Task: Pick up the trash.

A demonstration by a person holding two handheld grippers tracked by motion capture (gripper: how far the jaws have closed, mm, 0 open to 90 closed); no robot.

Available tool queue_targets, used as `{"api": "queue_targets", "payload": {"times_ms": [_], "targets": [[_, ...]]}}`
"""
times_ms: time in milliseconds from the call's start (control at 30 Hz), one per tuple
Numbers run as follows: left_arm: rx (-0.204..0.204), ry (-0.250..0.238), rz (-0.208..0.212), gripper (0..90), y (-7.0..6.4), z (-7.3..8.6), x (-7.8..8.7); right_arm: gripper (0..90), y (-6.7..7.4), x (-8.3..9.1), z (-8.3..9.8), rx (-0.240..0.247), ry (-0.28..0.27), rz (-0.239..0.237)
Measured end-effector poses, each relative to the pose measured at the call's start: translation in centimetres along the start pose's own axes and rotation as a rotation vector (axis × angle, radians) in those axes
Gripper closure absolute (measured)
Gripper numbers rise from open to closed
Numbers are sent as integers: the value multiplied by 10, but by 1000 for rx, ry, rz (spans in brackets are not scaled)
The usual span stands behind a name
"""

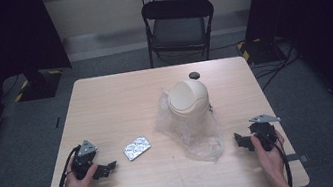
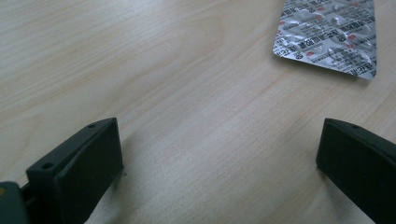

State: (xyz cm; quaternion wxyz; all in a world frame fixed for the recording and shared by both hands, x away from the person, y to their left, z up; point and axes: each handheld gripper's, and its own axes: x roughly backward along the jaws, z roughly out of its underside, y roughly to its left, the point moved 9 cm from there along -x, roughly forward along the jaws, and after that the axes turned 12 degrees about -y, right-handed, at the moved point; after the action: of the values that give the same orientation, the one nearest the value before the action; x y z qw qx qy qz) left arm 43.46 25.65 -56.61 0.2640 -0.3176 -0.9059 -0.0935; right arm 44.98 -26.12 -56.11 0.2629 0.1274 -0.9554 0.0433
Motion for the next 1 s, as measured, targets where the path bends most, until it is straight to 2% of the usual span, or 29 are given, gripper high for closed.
{"api": "queue_targets", "payload": {"times_ms": [233, 300, 400, 467, 533, 600, 633, 667, 700, 733, 833, 867, 1000], "targets": [[20, -7, -25, 20, 1, -1, 0, 104, 0, 0, 0, 2, 0, 1], [41, -23, -58, 60, 5, -2, 2, 106, 0, 1, 0, 1, 1, 2], [68, -41, -99, 175, 9, -3, 5, 104, 0, 1, 0, 3, 1, -1], [69, -33, -108, 150, 11, -2, 5, 104, 0, 1, 0, 8, 3, -11], [91, -44, -118, 161, 11, -3, 5, 105, 0, 1, 0, 7, 1, -8], [154, -52, -93, 165, 9, -5, 6, 103, 0, 0, 0, 13, 2, -16], [154, -52, -93, 169, 9, -5, 6, 103, 0, 0, 0, 16, 0, -23], [179, -62, -88, 167, 7, -9, 7, 103, 0, 0, 0, 16, 0, -25], [179, -62, -88, 169, 7, -9, 7, 103, -1, 0, 0, 18, 0, -25], [152, -60, -90, 166, 6, -14, 8, 103, -1, 0, 0, 18, 0, -25], [115, -101, -88, 165, 2, -29, 11, 103, -1, 0, 0, 18, 0, -25], [118, -128, -74, 163, 0, -34, 11, 103, -1, 0, 0, 19, 0, -26], [99, -153, -38, 166, -9, -55, 7, 103, -1, 0, 0, 18, 0, -25]]}}
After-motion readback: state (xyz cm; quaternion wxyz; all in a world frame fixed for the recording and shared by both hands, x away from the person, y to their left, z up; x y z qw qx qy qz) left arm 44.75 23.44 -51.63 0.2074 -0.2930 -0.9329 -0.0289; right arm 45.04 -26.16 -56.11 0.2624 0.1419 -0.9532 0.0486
